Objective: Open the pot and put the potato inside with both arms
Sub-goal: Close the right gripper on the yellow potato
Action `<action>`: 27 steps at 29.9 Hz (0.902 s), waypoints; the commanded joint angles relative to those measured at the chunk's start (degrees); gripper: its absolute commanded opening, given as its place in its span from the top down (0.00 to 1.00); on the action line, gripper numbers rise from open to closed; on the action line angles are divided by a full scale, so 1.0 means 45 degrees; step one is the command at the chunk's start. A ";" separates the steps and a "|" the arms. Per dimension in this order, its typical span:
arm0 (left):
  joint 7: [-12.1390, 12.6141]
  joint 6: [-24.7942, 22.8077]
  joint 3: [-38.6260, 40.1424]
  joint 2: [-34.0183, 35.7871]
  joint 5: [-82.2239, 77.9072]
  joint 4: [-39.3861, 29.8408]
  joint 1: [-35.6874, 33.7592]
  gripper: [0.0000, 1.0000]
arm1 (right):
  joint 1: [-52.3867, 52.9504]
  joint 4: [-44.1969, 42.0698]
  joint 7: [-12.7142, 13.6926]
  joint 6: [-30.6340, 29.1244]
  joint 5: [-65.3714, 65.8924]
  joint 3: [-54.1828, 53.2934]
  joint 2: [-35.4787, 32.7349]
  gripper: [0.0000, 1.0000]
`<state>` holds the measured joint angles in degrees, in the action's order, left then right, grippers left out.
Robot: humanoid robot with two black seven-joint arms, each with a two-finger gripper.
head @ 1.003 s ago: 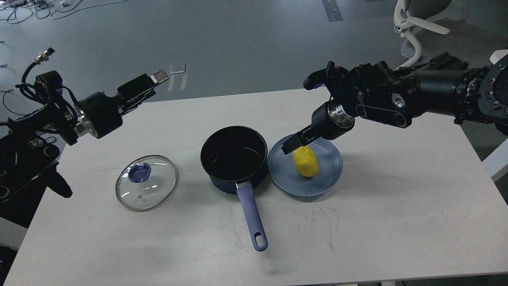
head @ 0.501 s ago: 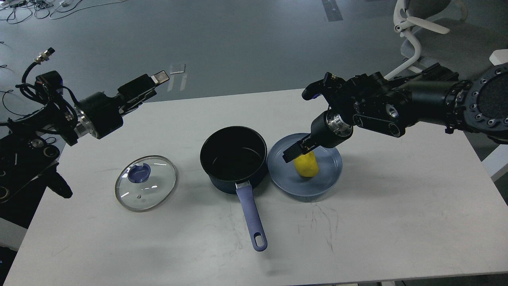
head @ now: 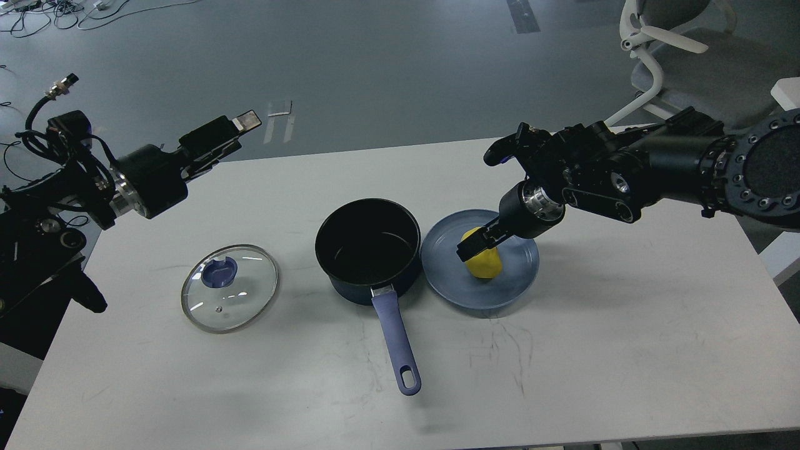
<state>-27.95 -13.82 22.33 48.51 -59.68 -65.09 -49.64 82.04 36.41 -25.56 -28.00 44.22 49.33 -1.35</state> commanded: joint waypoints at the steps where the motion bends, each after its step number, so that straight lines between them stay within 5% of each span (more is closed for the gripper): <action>1: -0.0012 0.0025 0.0017 0.0001 0.0000 -0.0028 0.0036 0.02 | -0.0358 -0.0298 -0.0004 0.0001 -0.0002 -0.0006 0.0143 0.00; 13: -0.0012 0.0025 0.0017 0.0000 0.0019 -0.0028 0.0036 0.02 | -0.0691 -0.0670 -0.0023 0.0001 -0.0021 -0.0006 0.0300 0.10; 17: -0.0012 0.0025 0.0017 -0.0019 0.0019 -0.0028 0.0036 0.02 | -0.0691 -0.0670 -0.0023 0.0001 -0.0021 -0.0006 0.0300 0.36; 21: -0.0012 0.0025 0.0037 -0.0039 0.0019 -0.0028 0.0036 0.02 | -0.0691 -0.0670 -0.0023 0.0001 -0.0002 0.0033 0.0300 0.77; 27: -0.0012 0.0025 0.0037 -0.0039 0.0019 -0.0028 0.0036 0.02 | -0.0555 -0.0592 -0.0023 0.0001 -0.0021 0.0033 0.0281 0.86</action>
<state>-28.00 -13.71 22.50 48.35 -59.59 -65.22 -49.48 79.02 33.52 -25.69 -28.00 44.12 49.47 0.00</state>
